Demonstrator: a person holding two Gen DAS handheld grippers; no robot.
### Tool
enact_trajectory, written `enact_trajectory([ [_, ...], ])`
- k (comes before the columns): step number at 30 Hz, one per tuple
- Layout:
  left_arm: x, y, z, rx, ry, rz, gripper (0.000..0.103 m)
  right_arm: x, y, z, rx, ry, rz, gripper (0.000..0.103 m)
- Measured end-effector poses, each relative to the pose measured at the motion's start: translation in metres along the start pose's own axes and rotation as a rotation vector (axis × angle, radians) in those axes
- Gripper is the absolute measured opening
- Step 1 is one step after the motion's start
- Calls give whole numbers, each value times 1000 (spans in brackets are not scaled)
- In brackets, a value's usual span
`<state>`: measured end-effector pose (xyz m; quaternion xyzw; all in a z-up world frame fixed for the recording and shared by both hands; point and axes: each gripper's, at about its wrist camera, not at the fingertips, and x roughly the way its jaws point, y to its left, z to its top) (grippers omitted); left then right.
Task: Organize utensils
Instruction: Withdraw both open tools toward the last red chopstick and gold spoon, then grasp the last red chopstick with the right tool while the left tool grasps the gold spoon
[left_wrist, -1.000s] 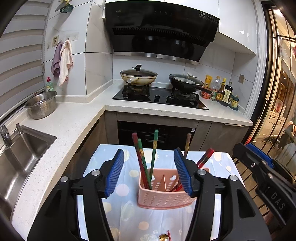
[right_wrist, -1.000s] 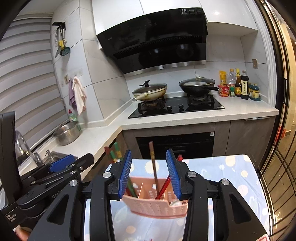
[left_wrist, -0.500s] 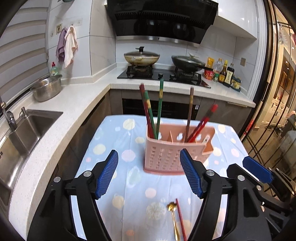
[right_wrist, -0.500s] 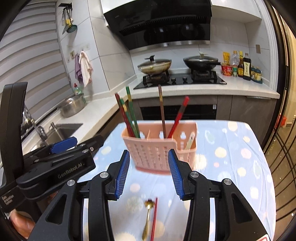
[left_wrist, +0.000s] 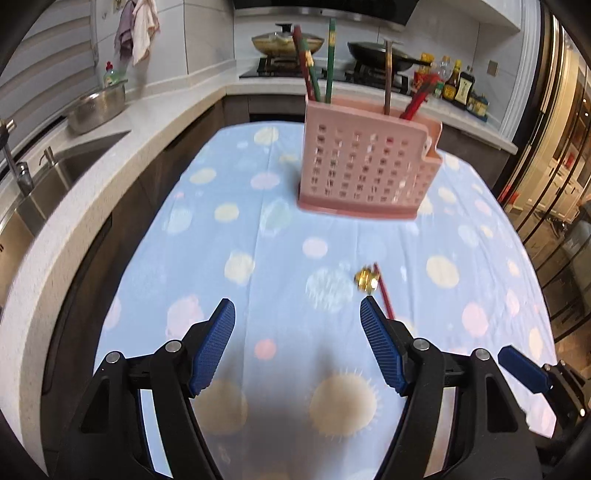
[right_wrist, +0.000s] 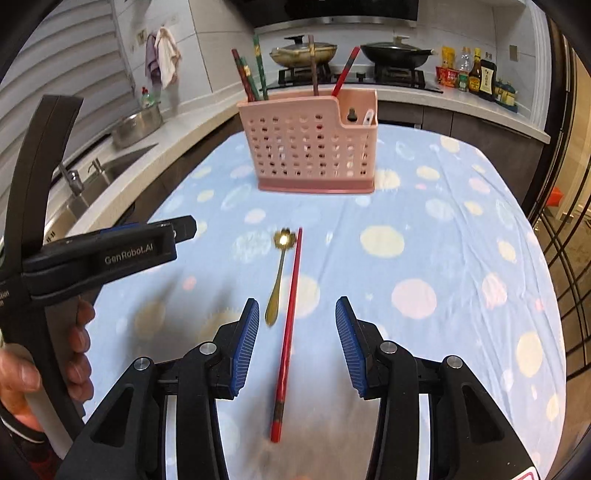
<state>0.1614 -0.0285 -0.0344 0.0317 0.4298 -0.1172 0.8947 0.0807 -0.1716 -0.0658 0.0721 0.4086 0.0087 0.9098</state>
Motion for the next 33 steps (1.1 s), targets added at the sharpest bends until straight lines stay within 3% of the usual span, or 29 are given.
enact_trajectory([
  [3,5,3,-21,5,35,17,67,5,8,-24,-28,47,0,43],
  [7,11,9,-46,0,74,33,77,12,16,-48,-56,96,1,43],
  [14,16,16,-71,-5,127,44,77,23,16,-67,-54,133,-7,40],
  [25,19,-1,-70,39,133,17,77,34,7,-73,-65,148,-48,7],
  [33,35,-31,-60,69,154,-86,78,35,-22,-66,31,141,-64,7],
])
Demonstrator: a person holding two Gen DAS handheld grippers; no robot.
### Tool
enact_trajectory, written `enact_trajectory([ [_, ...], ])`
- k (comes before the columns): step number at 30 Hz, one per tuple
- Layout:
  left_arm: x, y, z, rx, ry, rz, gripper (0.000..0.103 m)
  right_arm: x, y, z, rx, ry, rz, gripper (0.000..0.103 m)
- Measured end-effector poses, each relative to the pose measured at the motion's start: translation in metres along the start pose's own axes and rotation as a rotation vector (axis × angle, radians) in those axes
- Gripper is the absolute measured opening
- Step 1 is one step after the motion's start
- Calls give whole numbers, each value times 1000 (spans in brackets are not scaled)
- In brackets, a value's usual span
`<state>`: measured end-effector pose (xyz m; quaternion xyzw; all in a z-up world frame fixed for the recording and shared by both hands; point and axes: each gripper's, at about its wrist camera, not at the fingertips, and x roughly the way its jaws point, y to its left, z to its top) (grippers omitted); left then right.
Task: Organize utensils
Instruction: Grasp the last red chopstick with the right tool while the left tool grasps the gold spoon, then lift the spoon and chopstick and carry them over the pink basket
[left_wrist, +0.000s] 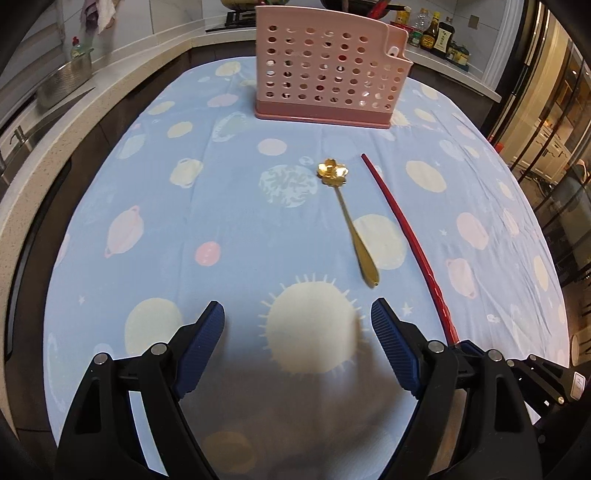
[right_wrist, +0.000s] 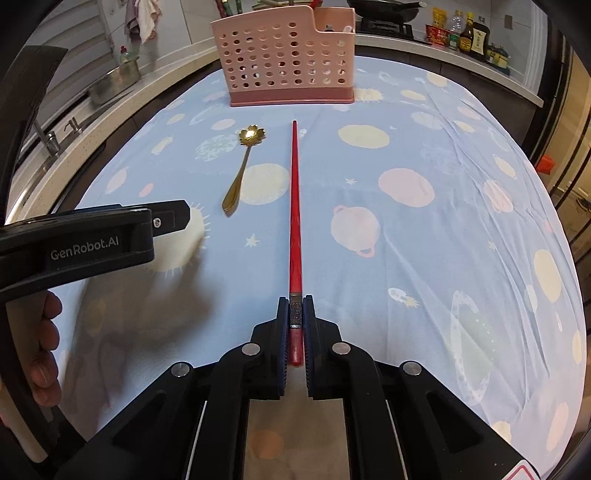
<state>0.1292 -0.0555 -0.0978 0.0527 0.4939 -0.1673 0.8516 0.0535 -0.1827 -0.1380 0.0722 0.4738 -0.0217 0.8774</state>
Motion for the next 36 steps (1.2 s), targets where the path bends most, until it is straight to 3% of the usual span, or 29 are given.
enact_trajectory([
  [6,20,-19,14,10,3,-53,76,3,-8,4,37,6,17,7],
  [8,28,-21,16,8,15,-59,62,3,-7,4,34,5,15,7],
  [12,30,-23,17,15,1,-60,52,4,-7,4,35,4,20,7],
  [15,29,-24,16,20,-2,-70,34,4,-8,4,36,4,24,7],
  [17,28,-22,16,17,7,-94,14,4,-7,4,36,3,25,7],
  [18,28,-21,15,12,12,-105,11,4,-7,4,35,3,26,7],
  [26,8,-10,11,-18,-3,-131,10,-8,-4,6,35,-17,46,7],
  [36,-43,9,19,-50,-96,-113,10,-56,2,27,42,-137,89,7],
])
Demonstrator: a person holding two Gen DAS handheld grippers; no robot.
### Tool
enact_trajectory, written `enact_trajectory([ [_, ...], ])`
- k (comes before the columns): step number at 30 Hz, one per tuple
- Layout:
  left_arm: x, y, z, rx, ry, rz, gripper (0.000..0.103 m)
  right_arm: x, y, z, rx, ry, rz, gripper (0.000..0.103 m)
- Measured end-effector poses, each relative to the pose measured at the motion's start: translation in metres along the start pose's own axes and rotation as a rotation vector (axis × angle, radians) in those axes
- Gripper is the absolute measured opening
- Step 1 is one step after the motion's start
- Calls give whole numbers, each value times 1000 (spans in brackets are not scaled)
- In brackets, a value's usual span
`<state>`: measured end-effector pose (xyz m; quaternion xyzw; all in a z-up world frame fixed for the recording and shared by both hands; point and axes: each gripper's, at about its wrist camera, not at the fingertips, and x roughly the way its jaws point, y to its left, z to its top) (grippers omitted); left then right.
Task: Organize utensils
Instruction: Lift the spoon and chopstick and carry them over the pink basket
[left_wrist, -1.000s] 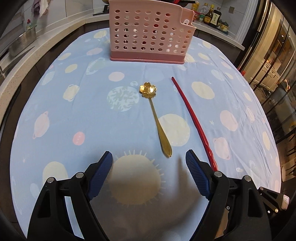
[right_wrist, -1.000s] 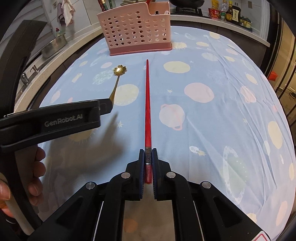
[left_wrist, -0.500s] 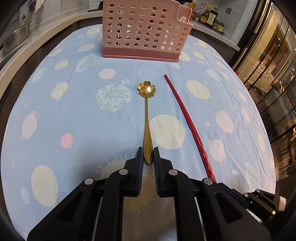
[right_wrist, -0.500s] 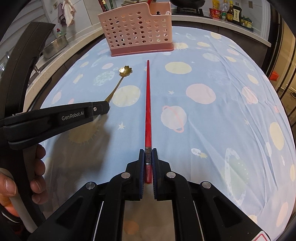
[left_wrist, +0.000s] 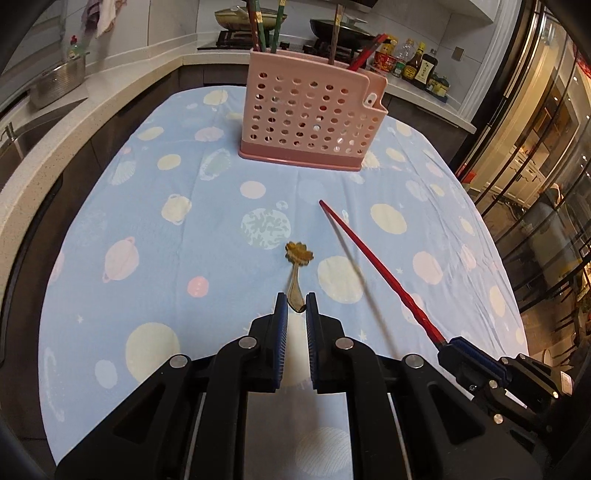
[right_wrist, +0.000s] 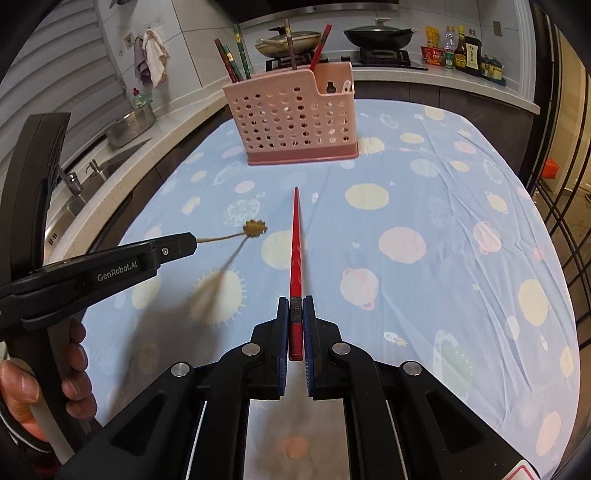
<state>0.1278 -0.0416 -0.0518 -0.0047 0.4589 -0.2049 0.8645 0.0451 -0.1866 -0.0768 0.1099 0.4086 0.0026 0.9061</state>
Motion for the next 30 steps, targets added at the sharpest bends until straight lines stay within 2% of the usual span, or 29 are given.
enact_trajectory([
  [3,-13,3,9,-4,-36,7,8,-13,2,12,0,-40,9,7],
  [4,-16,4,12,-5,-46,6,3,-16,2,15,1,-50,11,7],
  [5,-18,5,15,-6,-54,7,2,-19,2,19,3,-64,15,7],
  [20,-41,9,46,19,-133,29,1,-55,8,71,5,-198,54,7],
  [24,-48,8,59,34,-149,37,1,-63,7,93,6,-233,76,7],
  [30,-65,5,95,64,-217,48,1,-71,6,141,-1,-298,100,7],
])
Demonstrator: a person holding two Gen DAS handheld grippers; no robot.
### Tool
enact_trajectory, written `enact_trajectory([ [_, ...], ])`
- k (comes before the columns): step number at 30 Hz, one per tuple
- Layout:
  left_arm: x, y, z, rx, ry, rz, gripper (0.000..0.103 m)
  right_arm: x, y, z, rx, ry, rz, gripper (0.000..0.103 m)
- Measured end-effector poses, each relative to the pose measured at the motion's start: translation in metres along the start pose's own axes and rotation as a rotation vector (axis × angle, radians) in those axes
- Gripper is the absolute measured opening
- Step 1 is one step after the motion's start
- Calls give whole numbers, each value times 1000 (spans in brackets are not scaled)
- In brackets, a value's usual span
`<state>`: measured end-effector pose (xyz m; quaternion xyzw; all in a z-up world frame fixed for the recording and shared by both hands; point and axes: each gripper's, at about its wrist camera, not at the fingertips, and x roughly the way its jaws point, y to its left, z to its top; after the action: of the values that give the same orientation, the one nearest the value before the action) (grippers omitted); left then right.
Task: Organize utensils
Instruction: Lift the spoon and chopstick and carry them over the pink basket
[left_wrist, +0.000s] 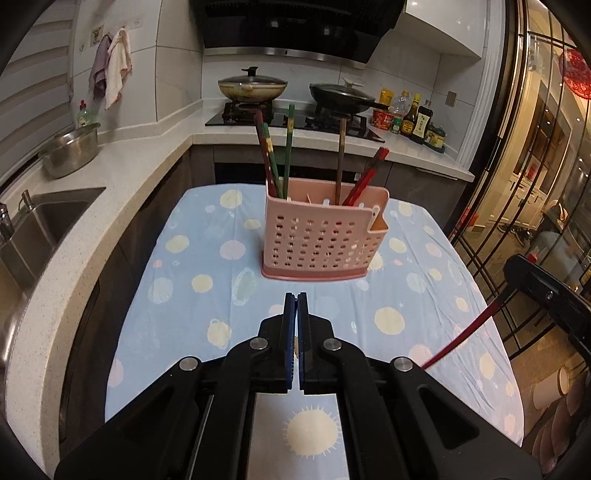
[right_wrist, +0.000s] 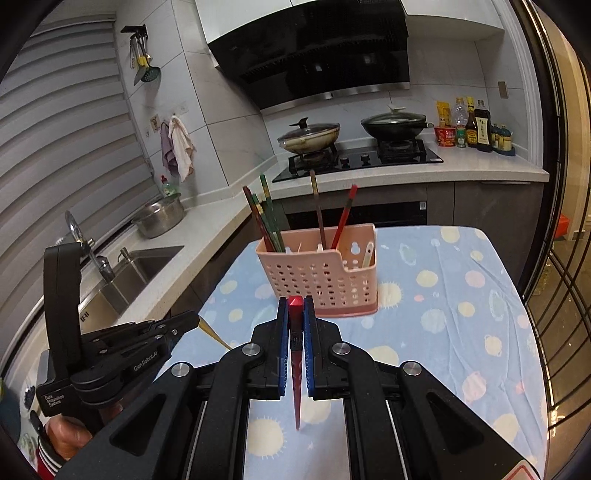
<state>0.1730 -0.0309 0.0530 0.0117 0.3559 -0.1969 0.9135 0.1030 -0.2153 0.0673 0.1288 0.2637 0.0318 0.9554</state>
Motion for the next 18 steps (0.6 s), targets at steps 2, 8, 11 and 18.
enact_trajectory([
  [2,-3,-1,19,11,-32,7,1,1,1,18,-6,-28,5,7],
  [8,-9,-6,79,32,-123,16,1,6,4,77,-28,-143,-8,7],
  [11,-7,-9,105,39,-161,21,1,11,3,106,-19,-196,-7,7],
  [18,15,-11,150,41,-193,25,1,34,3,158,-11,-284,-31,7],
])
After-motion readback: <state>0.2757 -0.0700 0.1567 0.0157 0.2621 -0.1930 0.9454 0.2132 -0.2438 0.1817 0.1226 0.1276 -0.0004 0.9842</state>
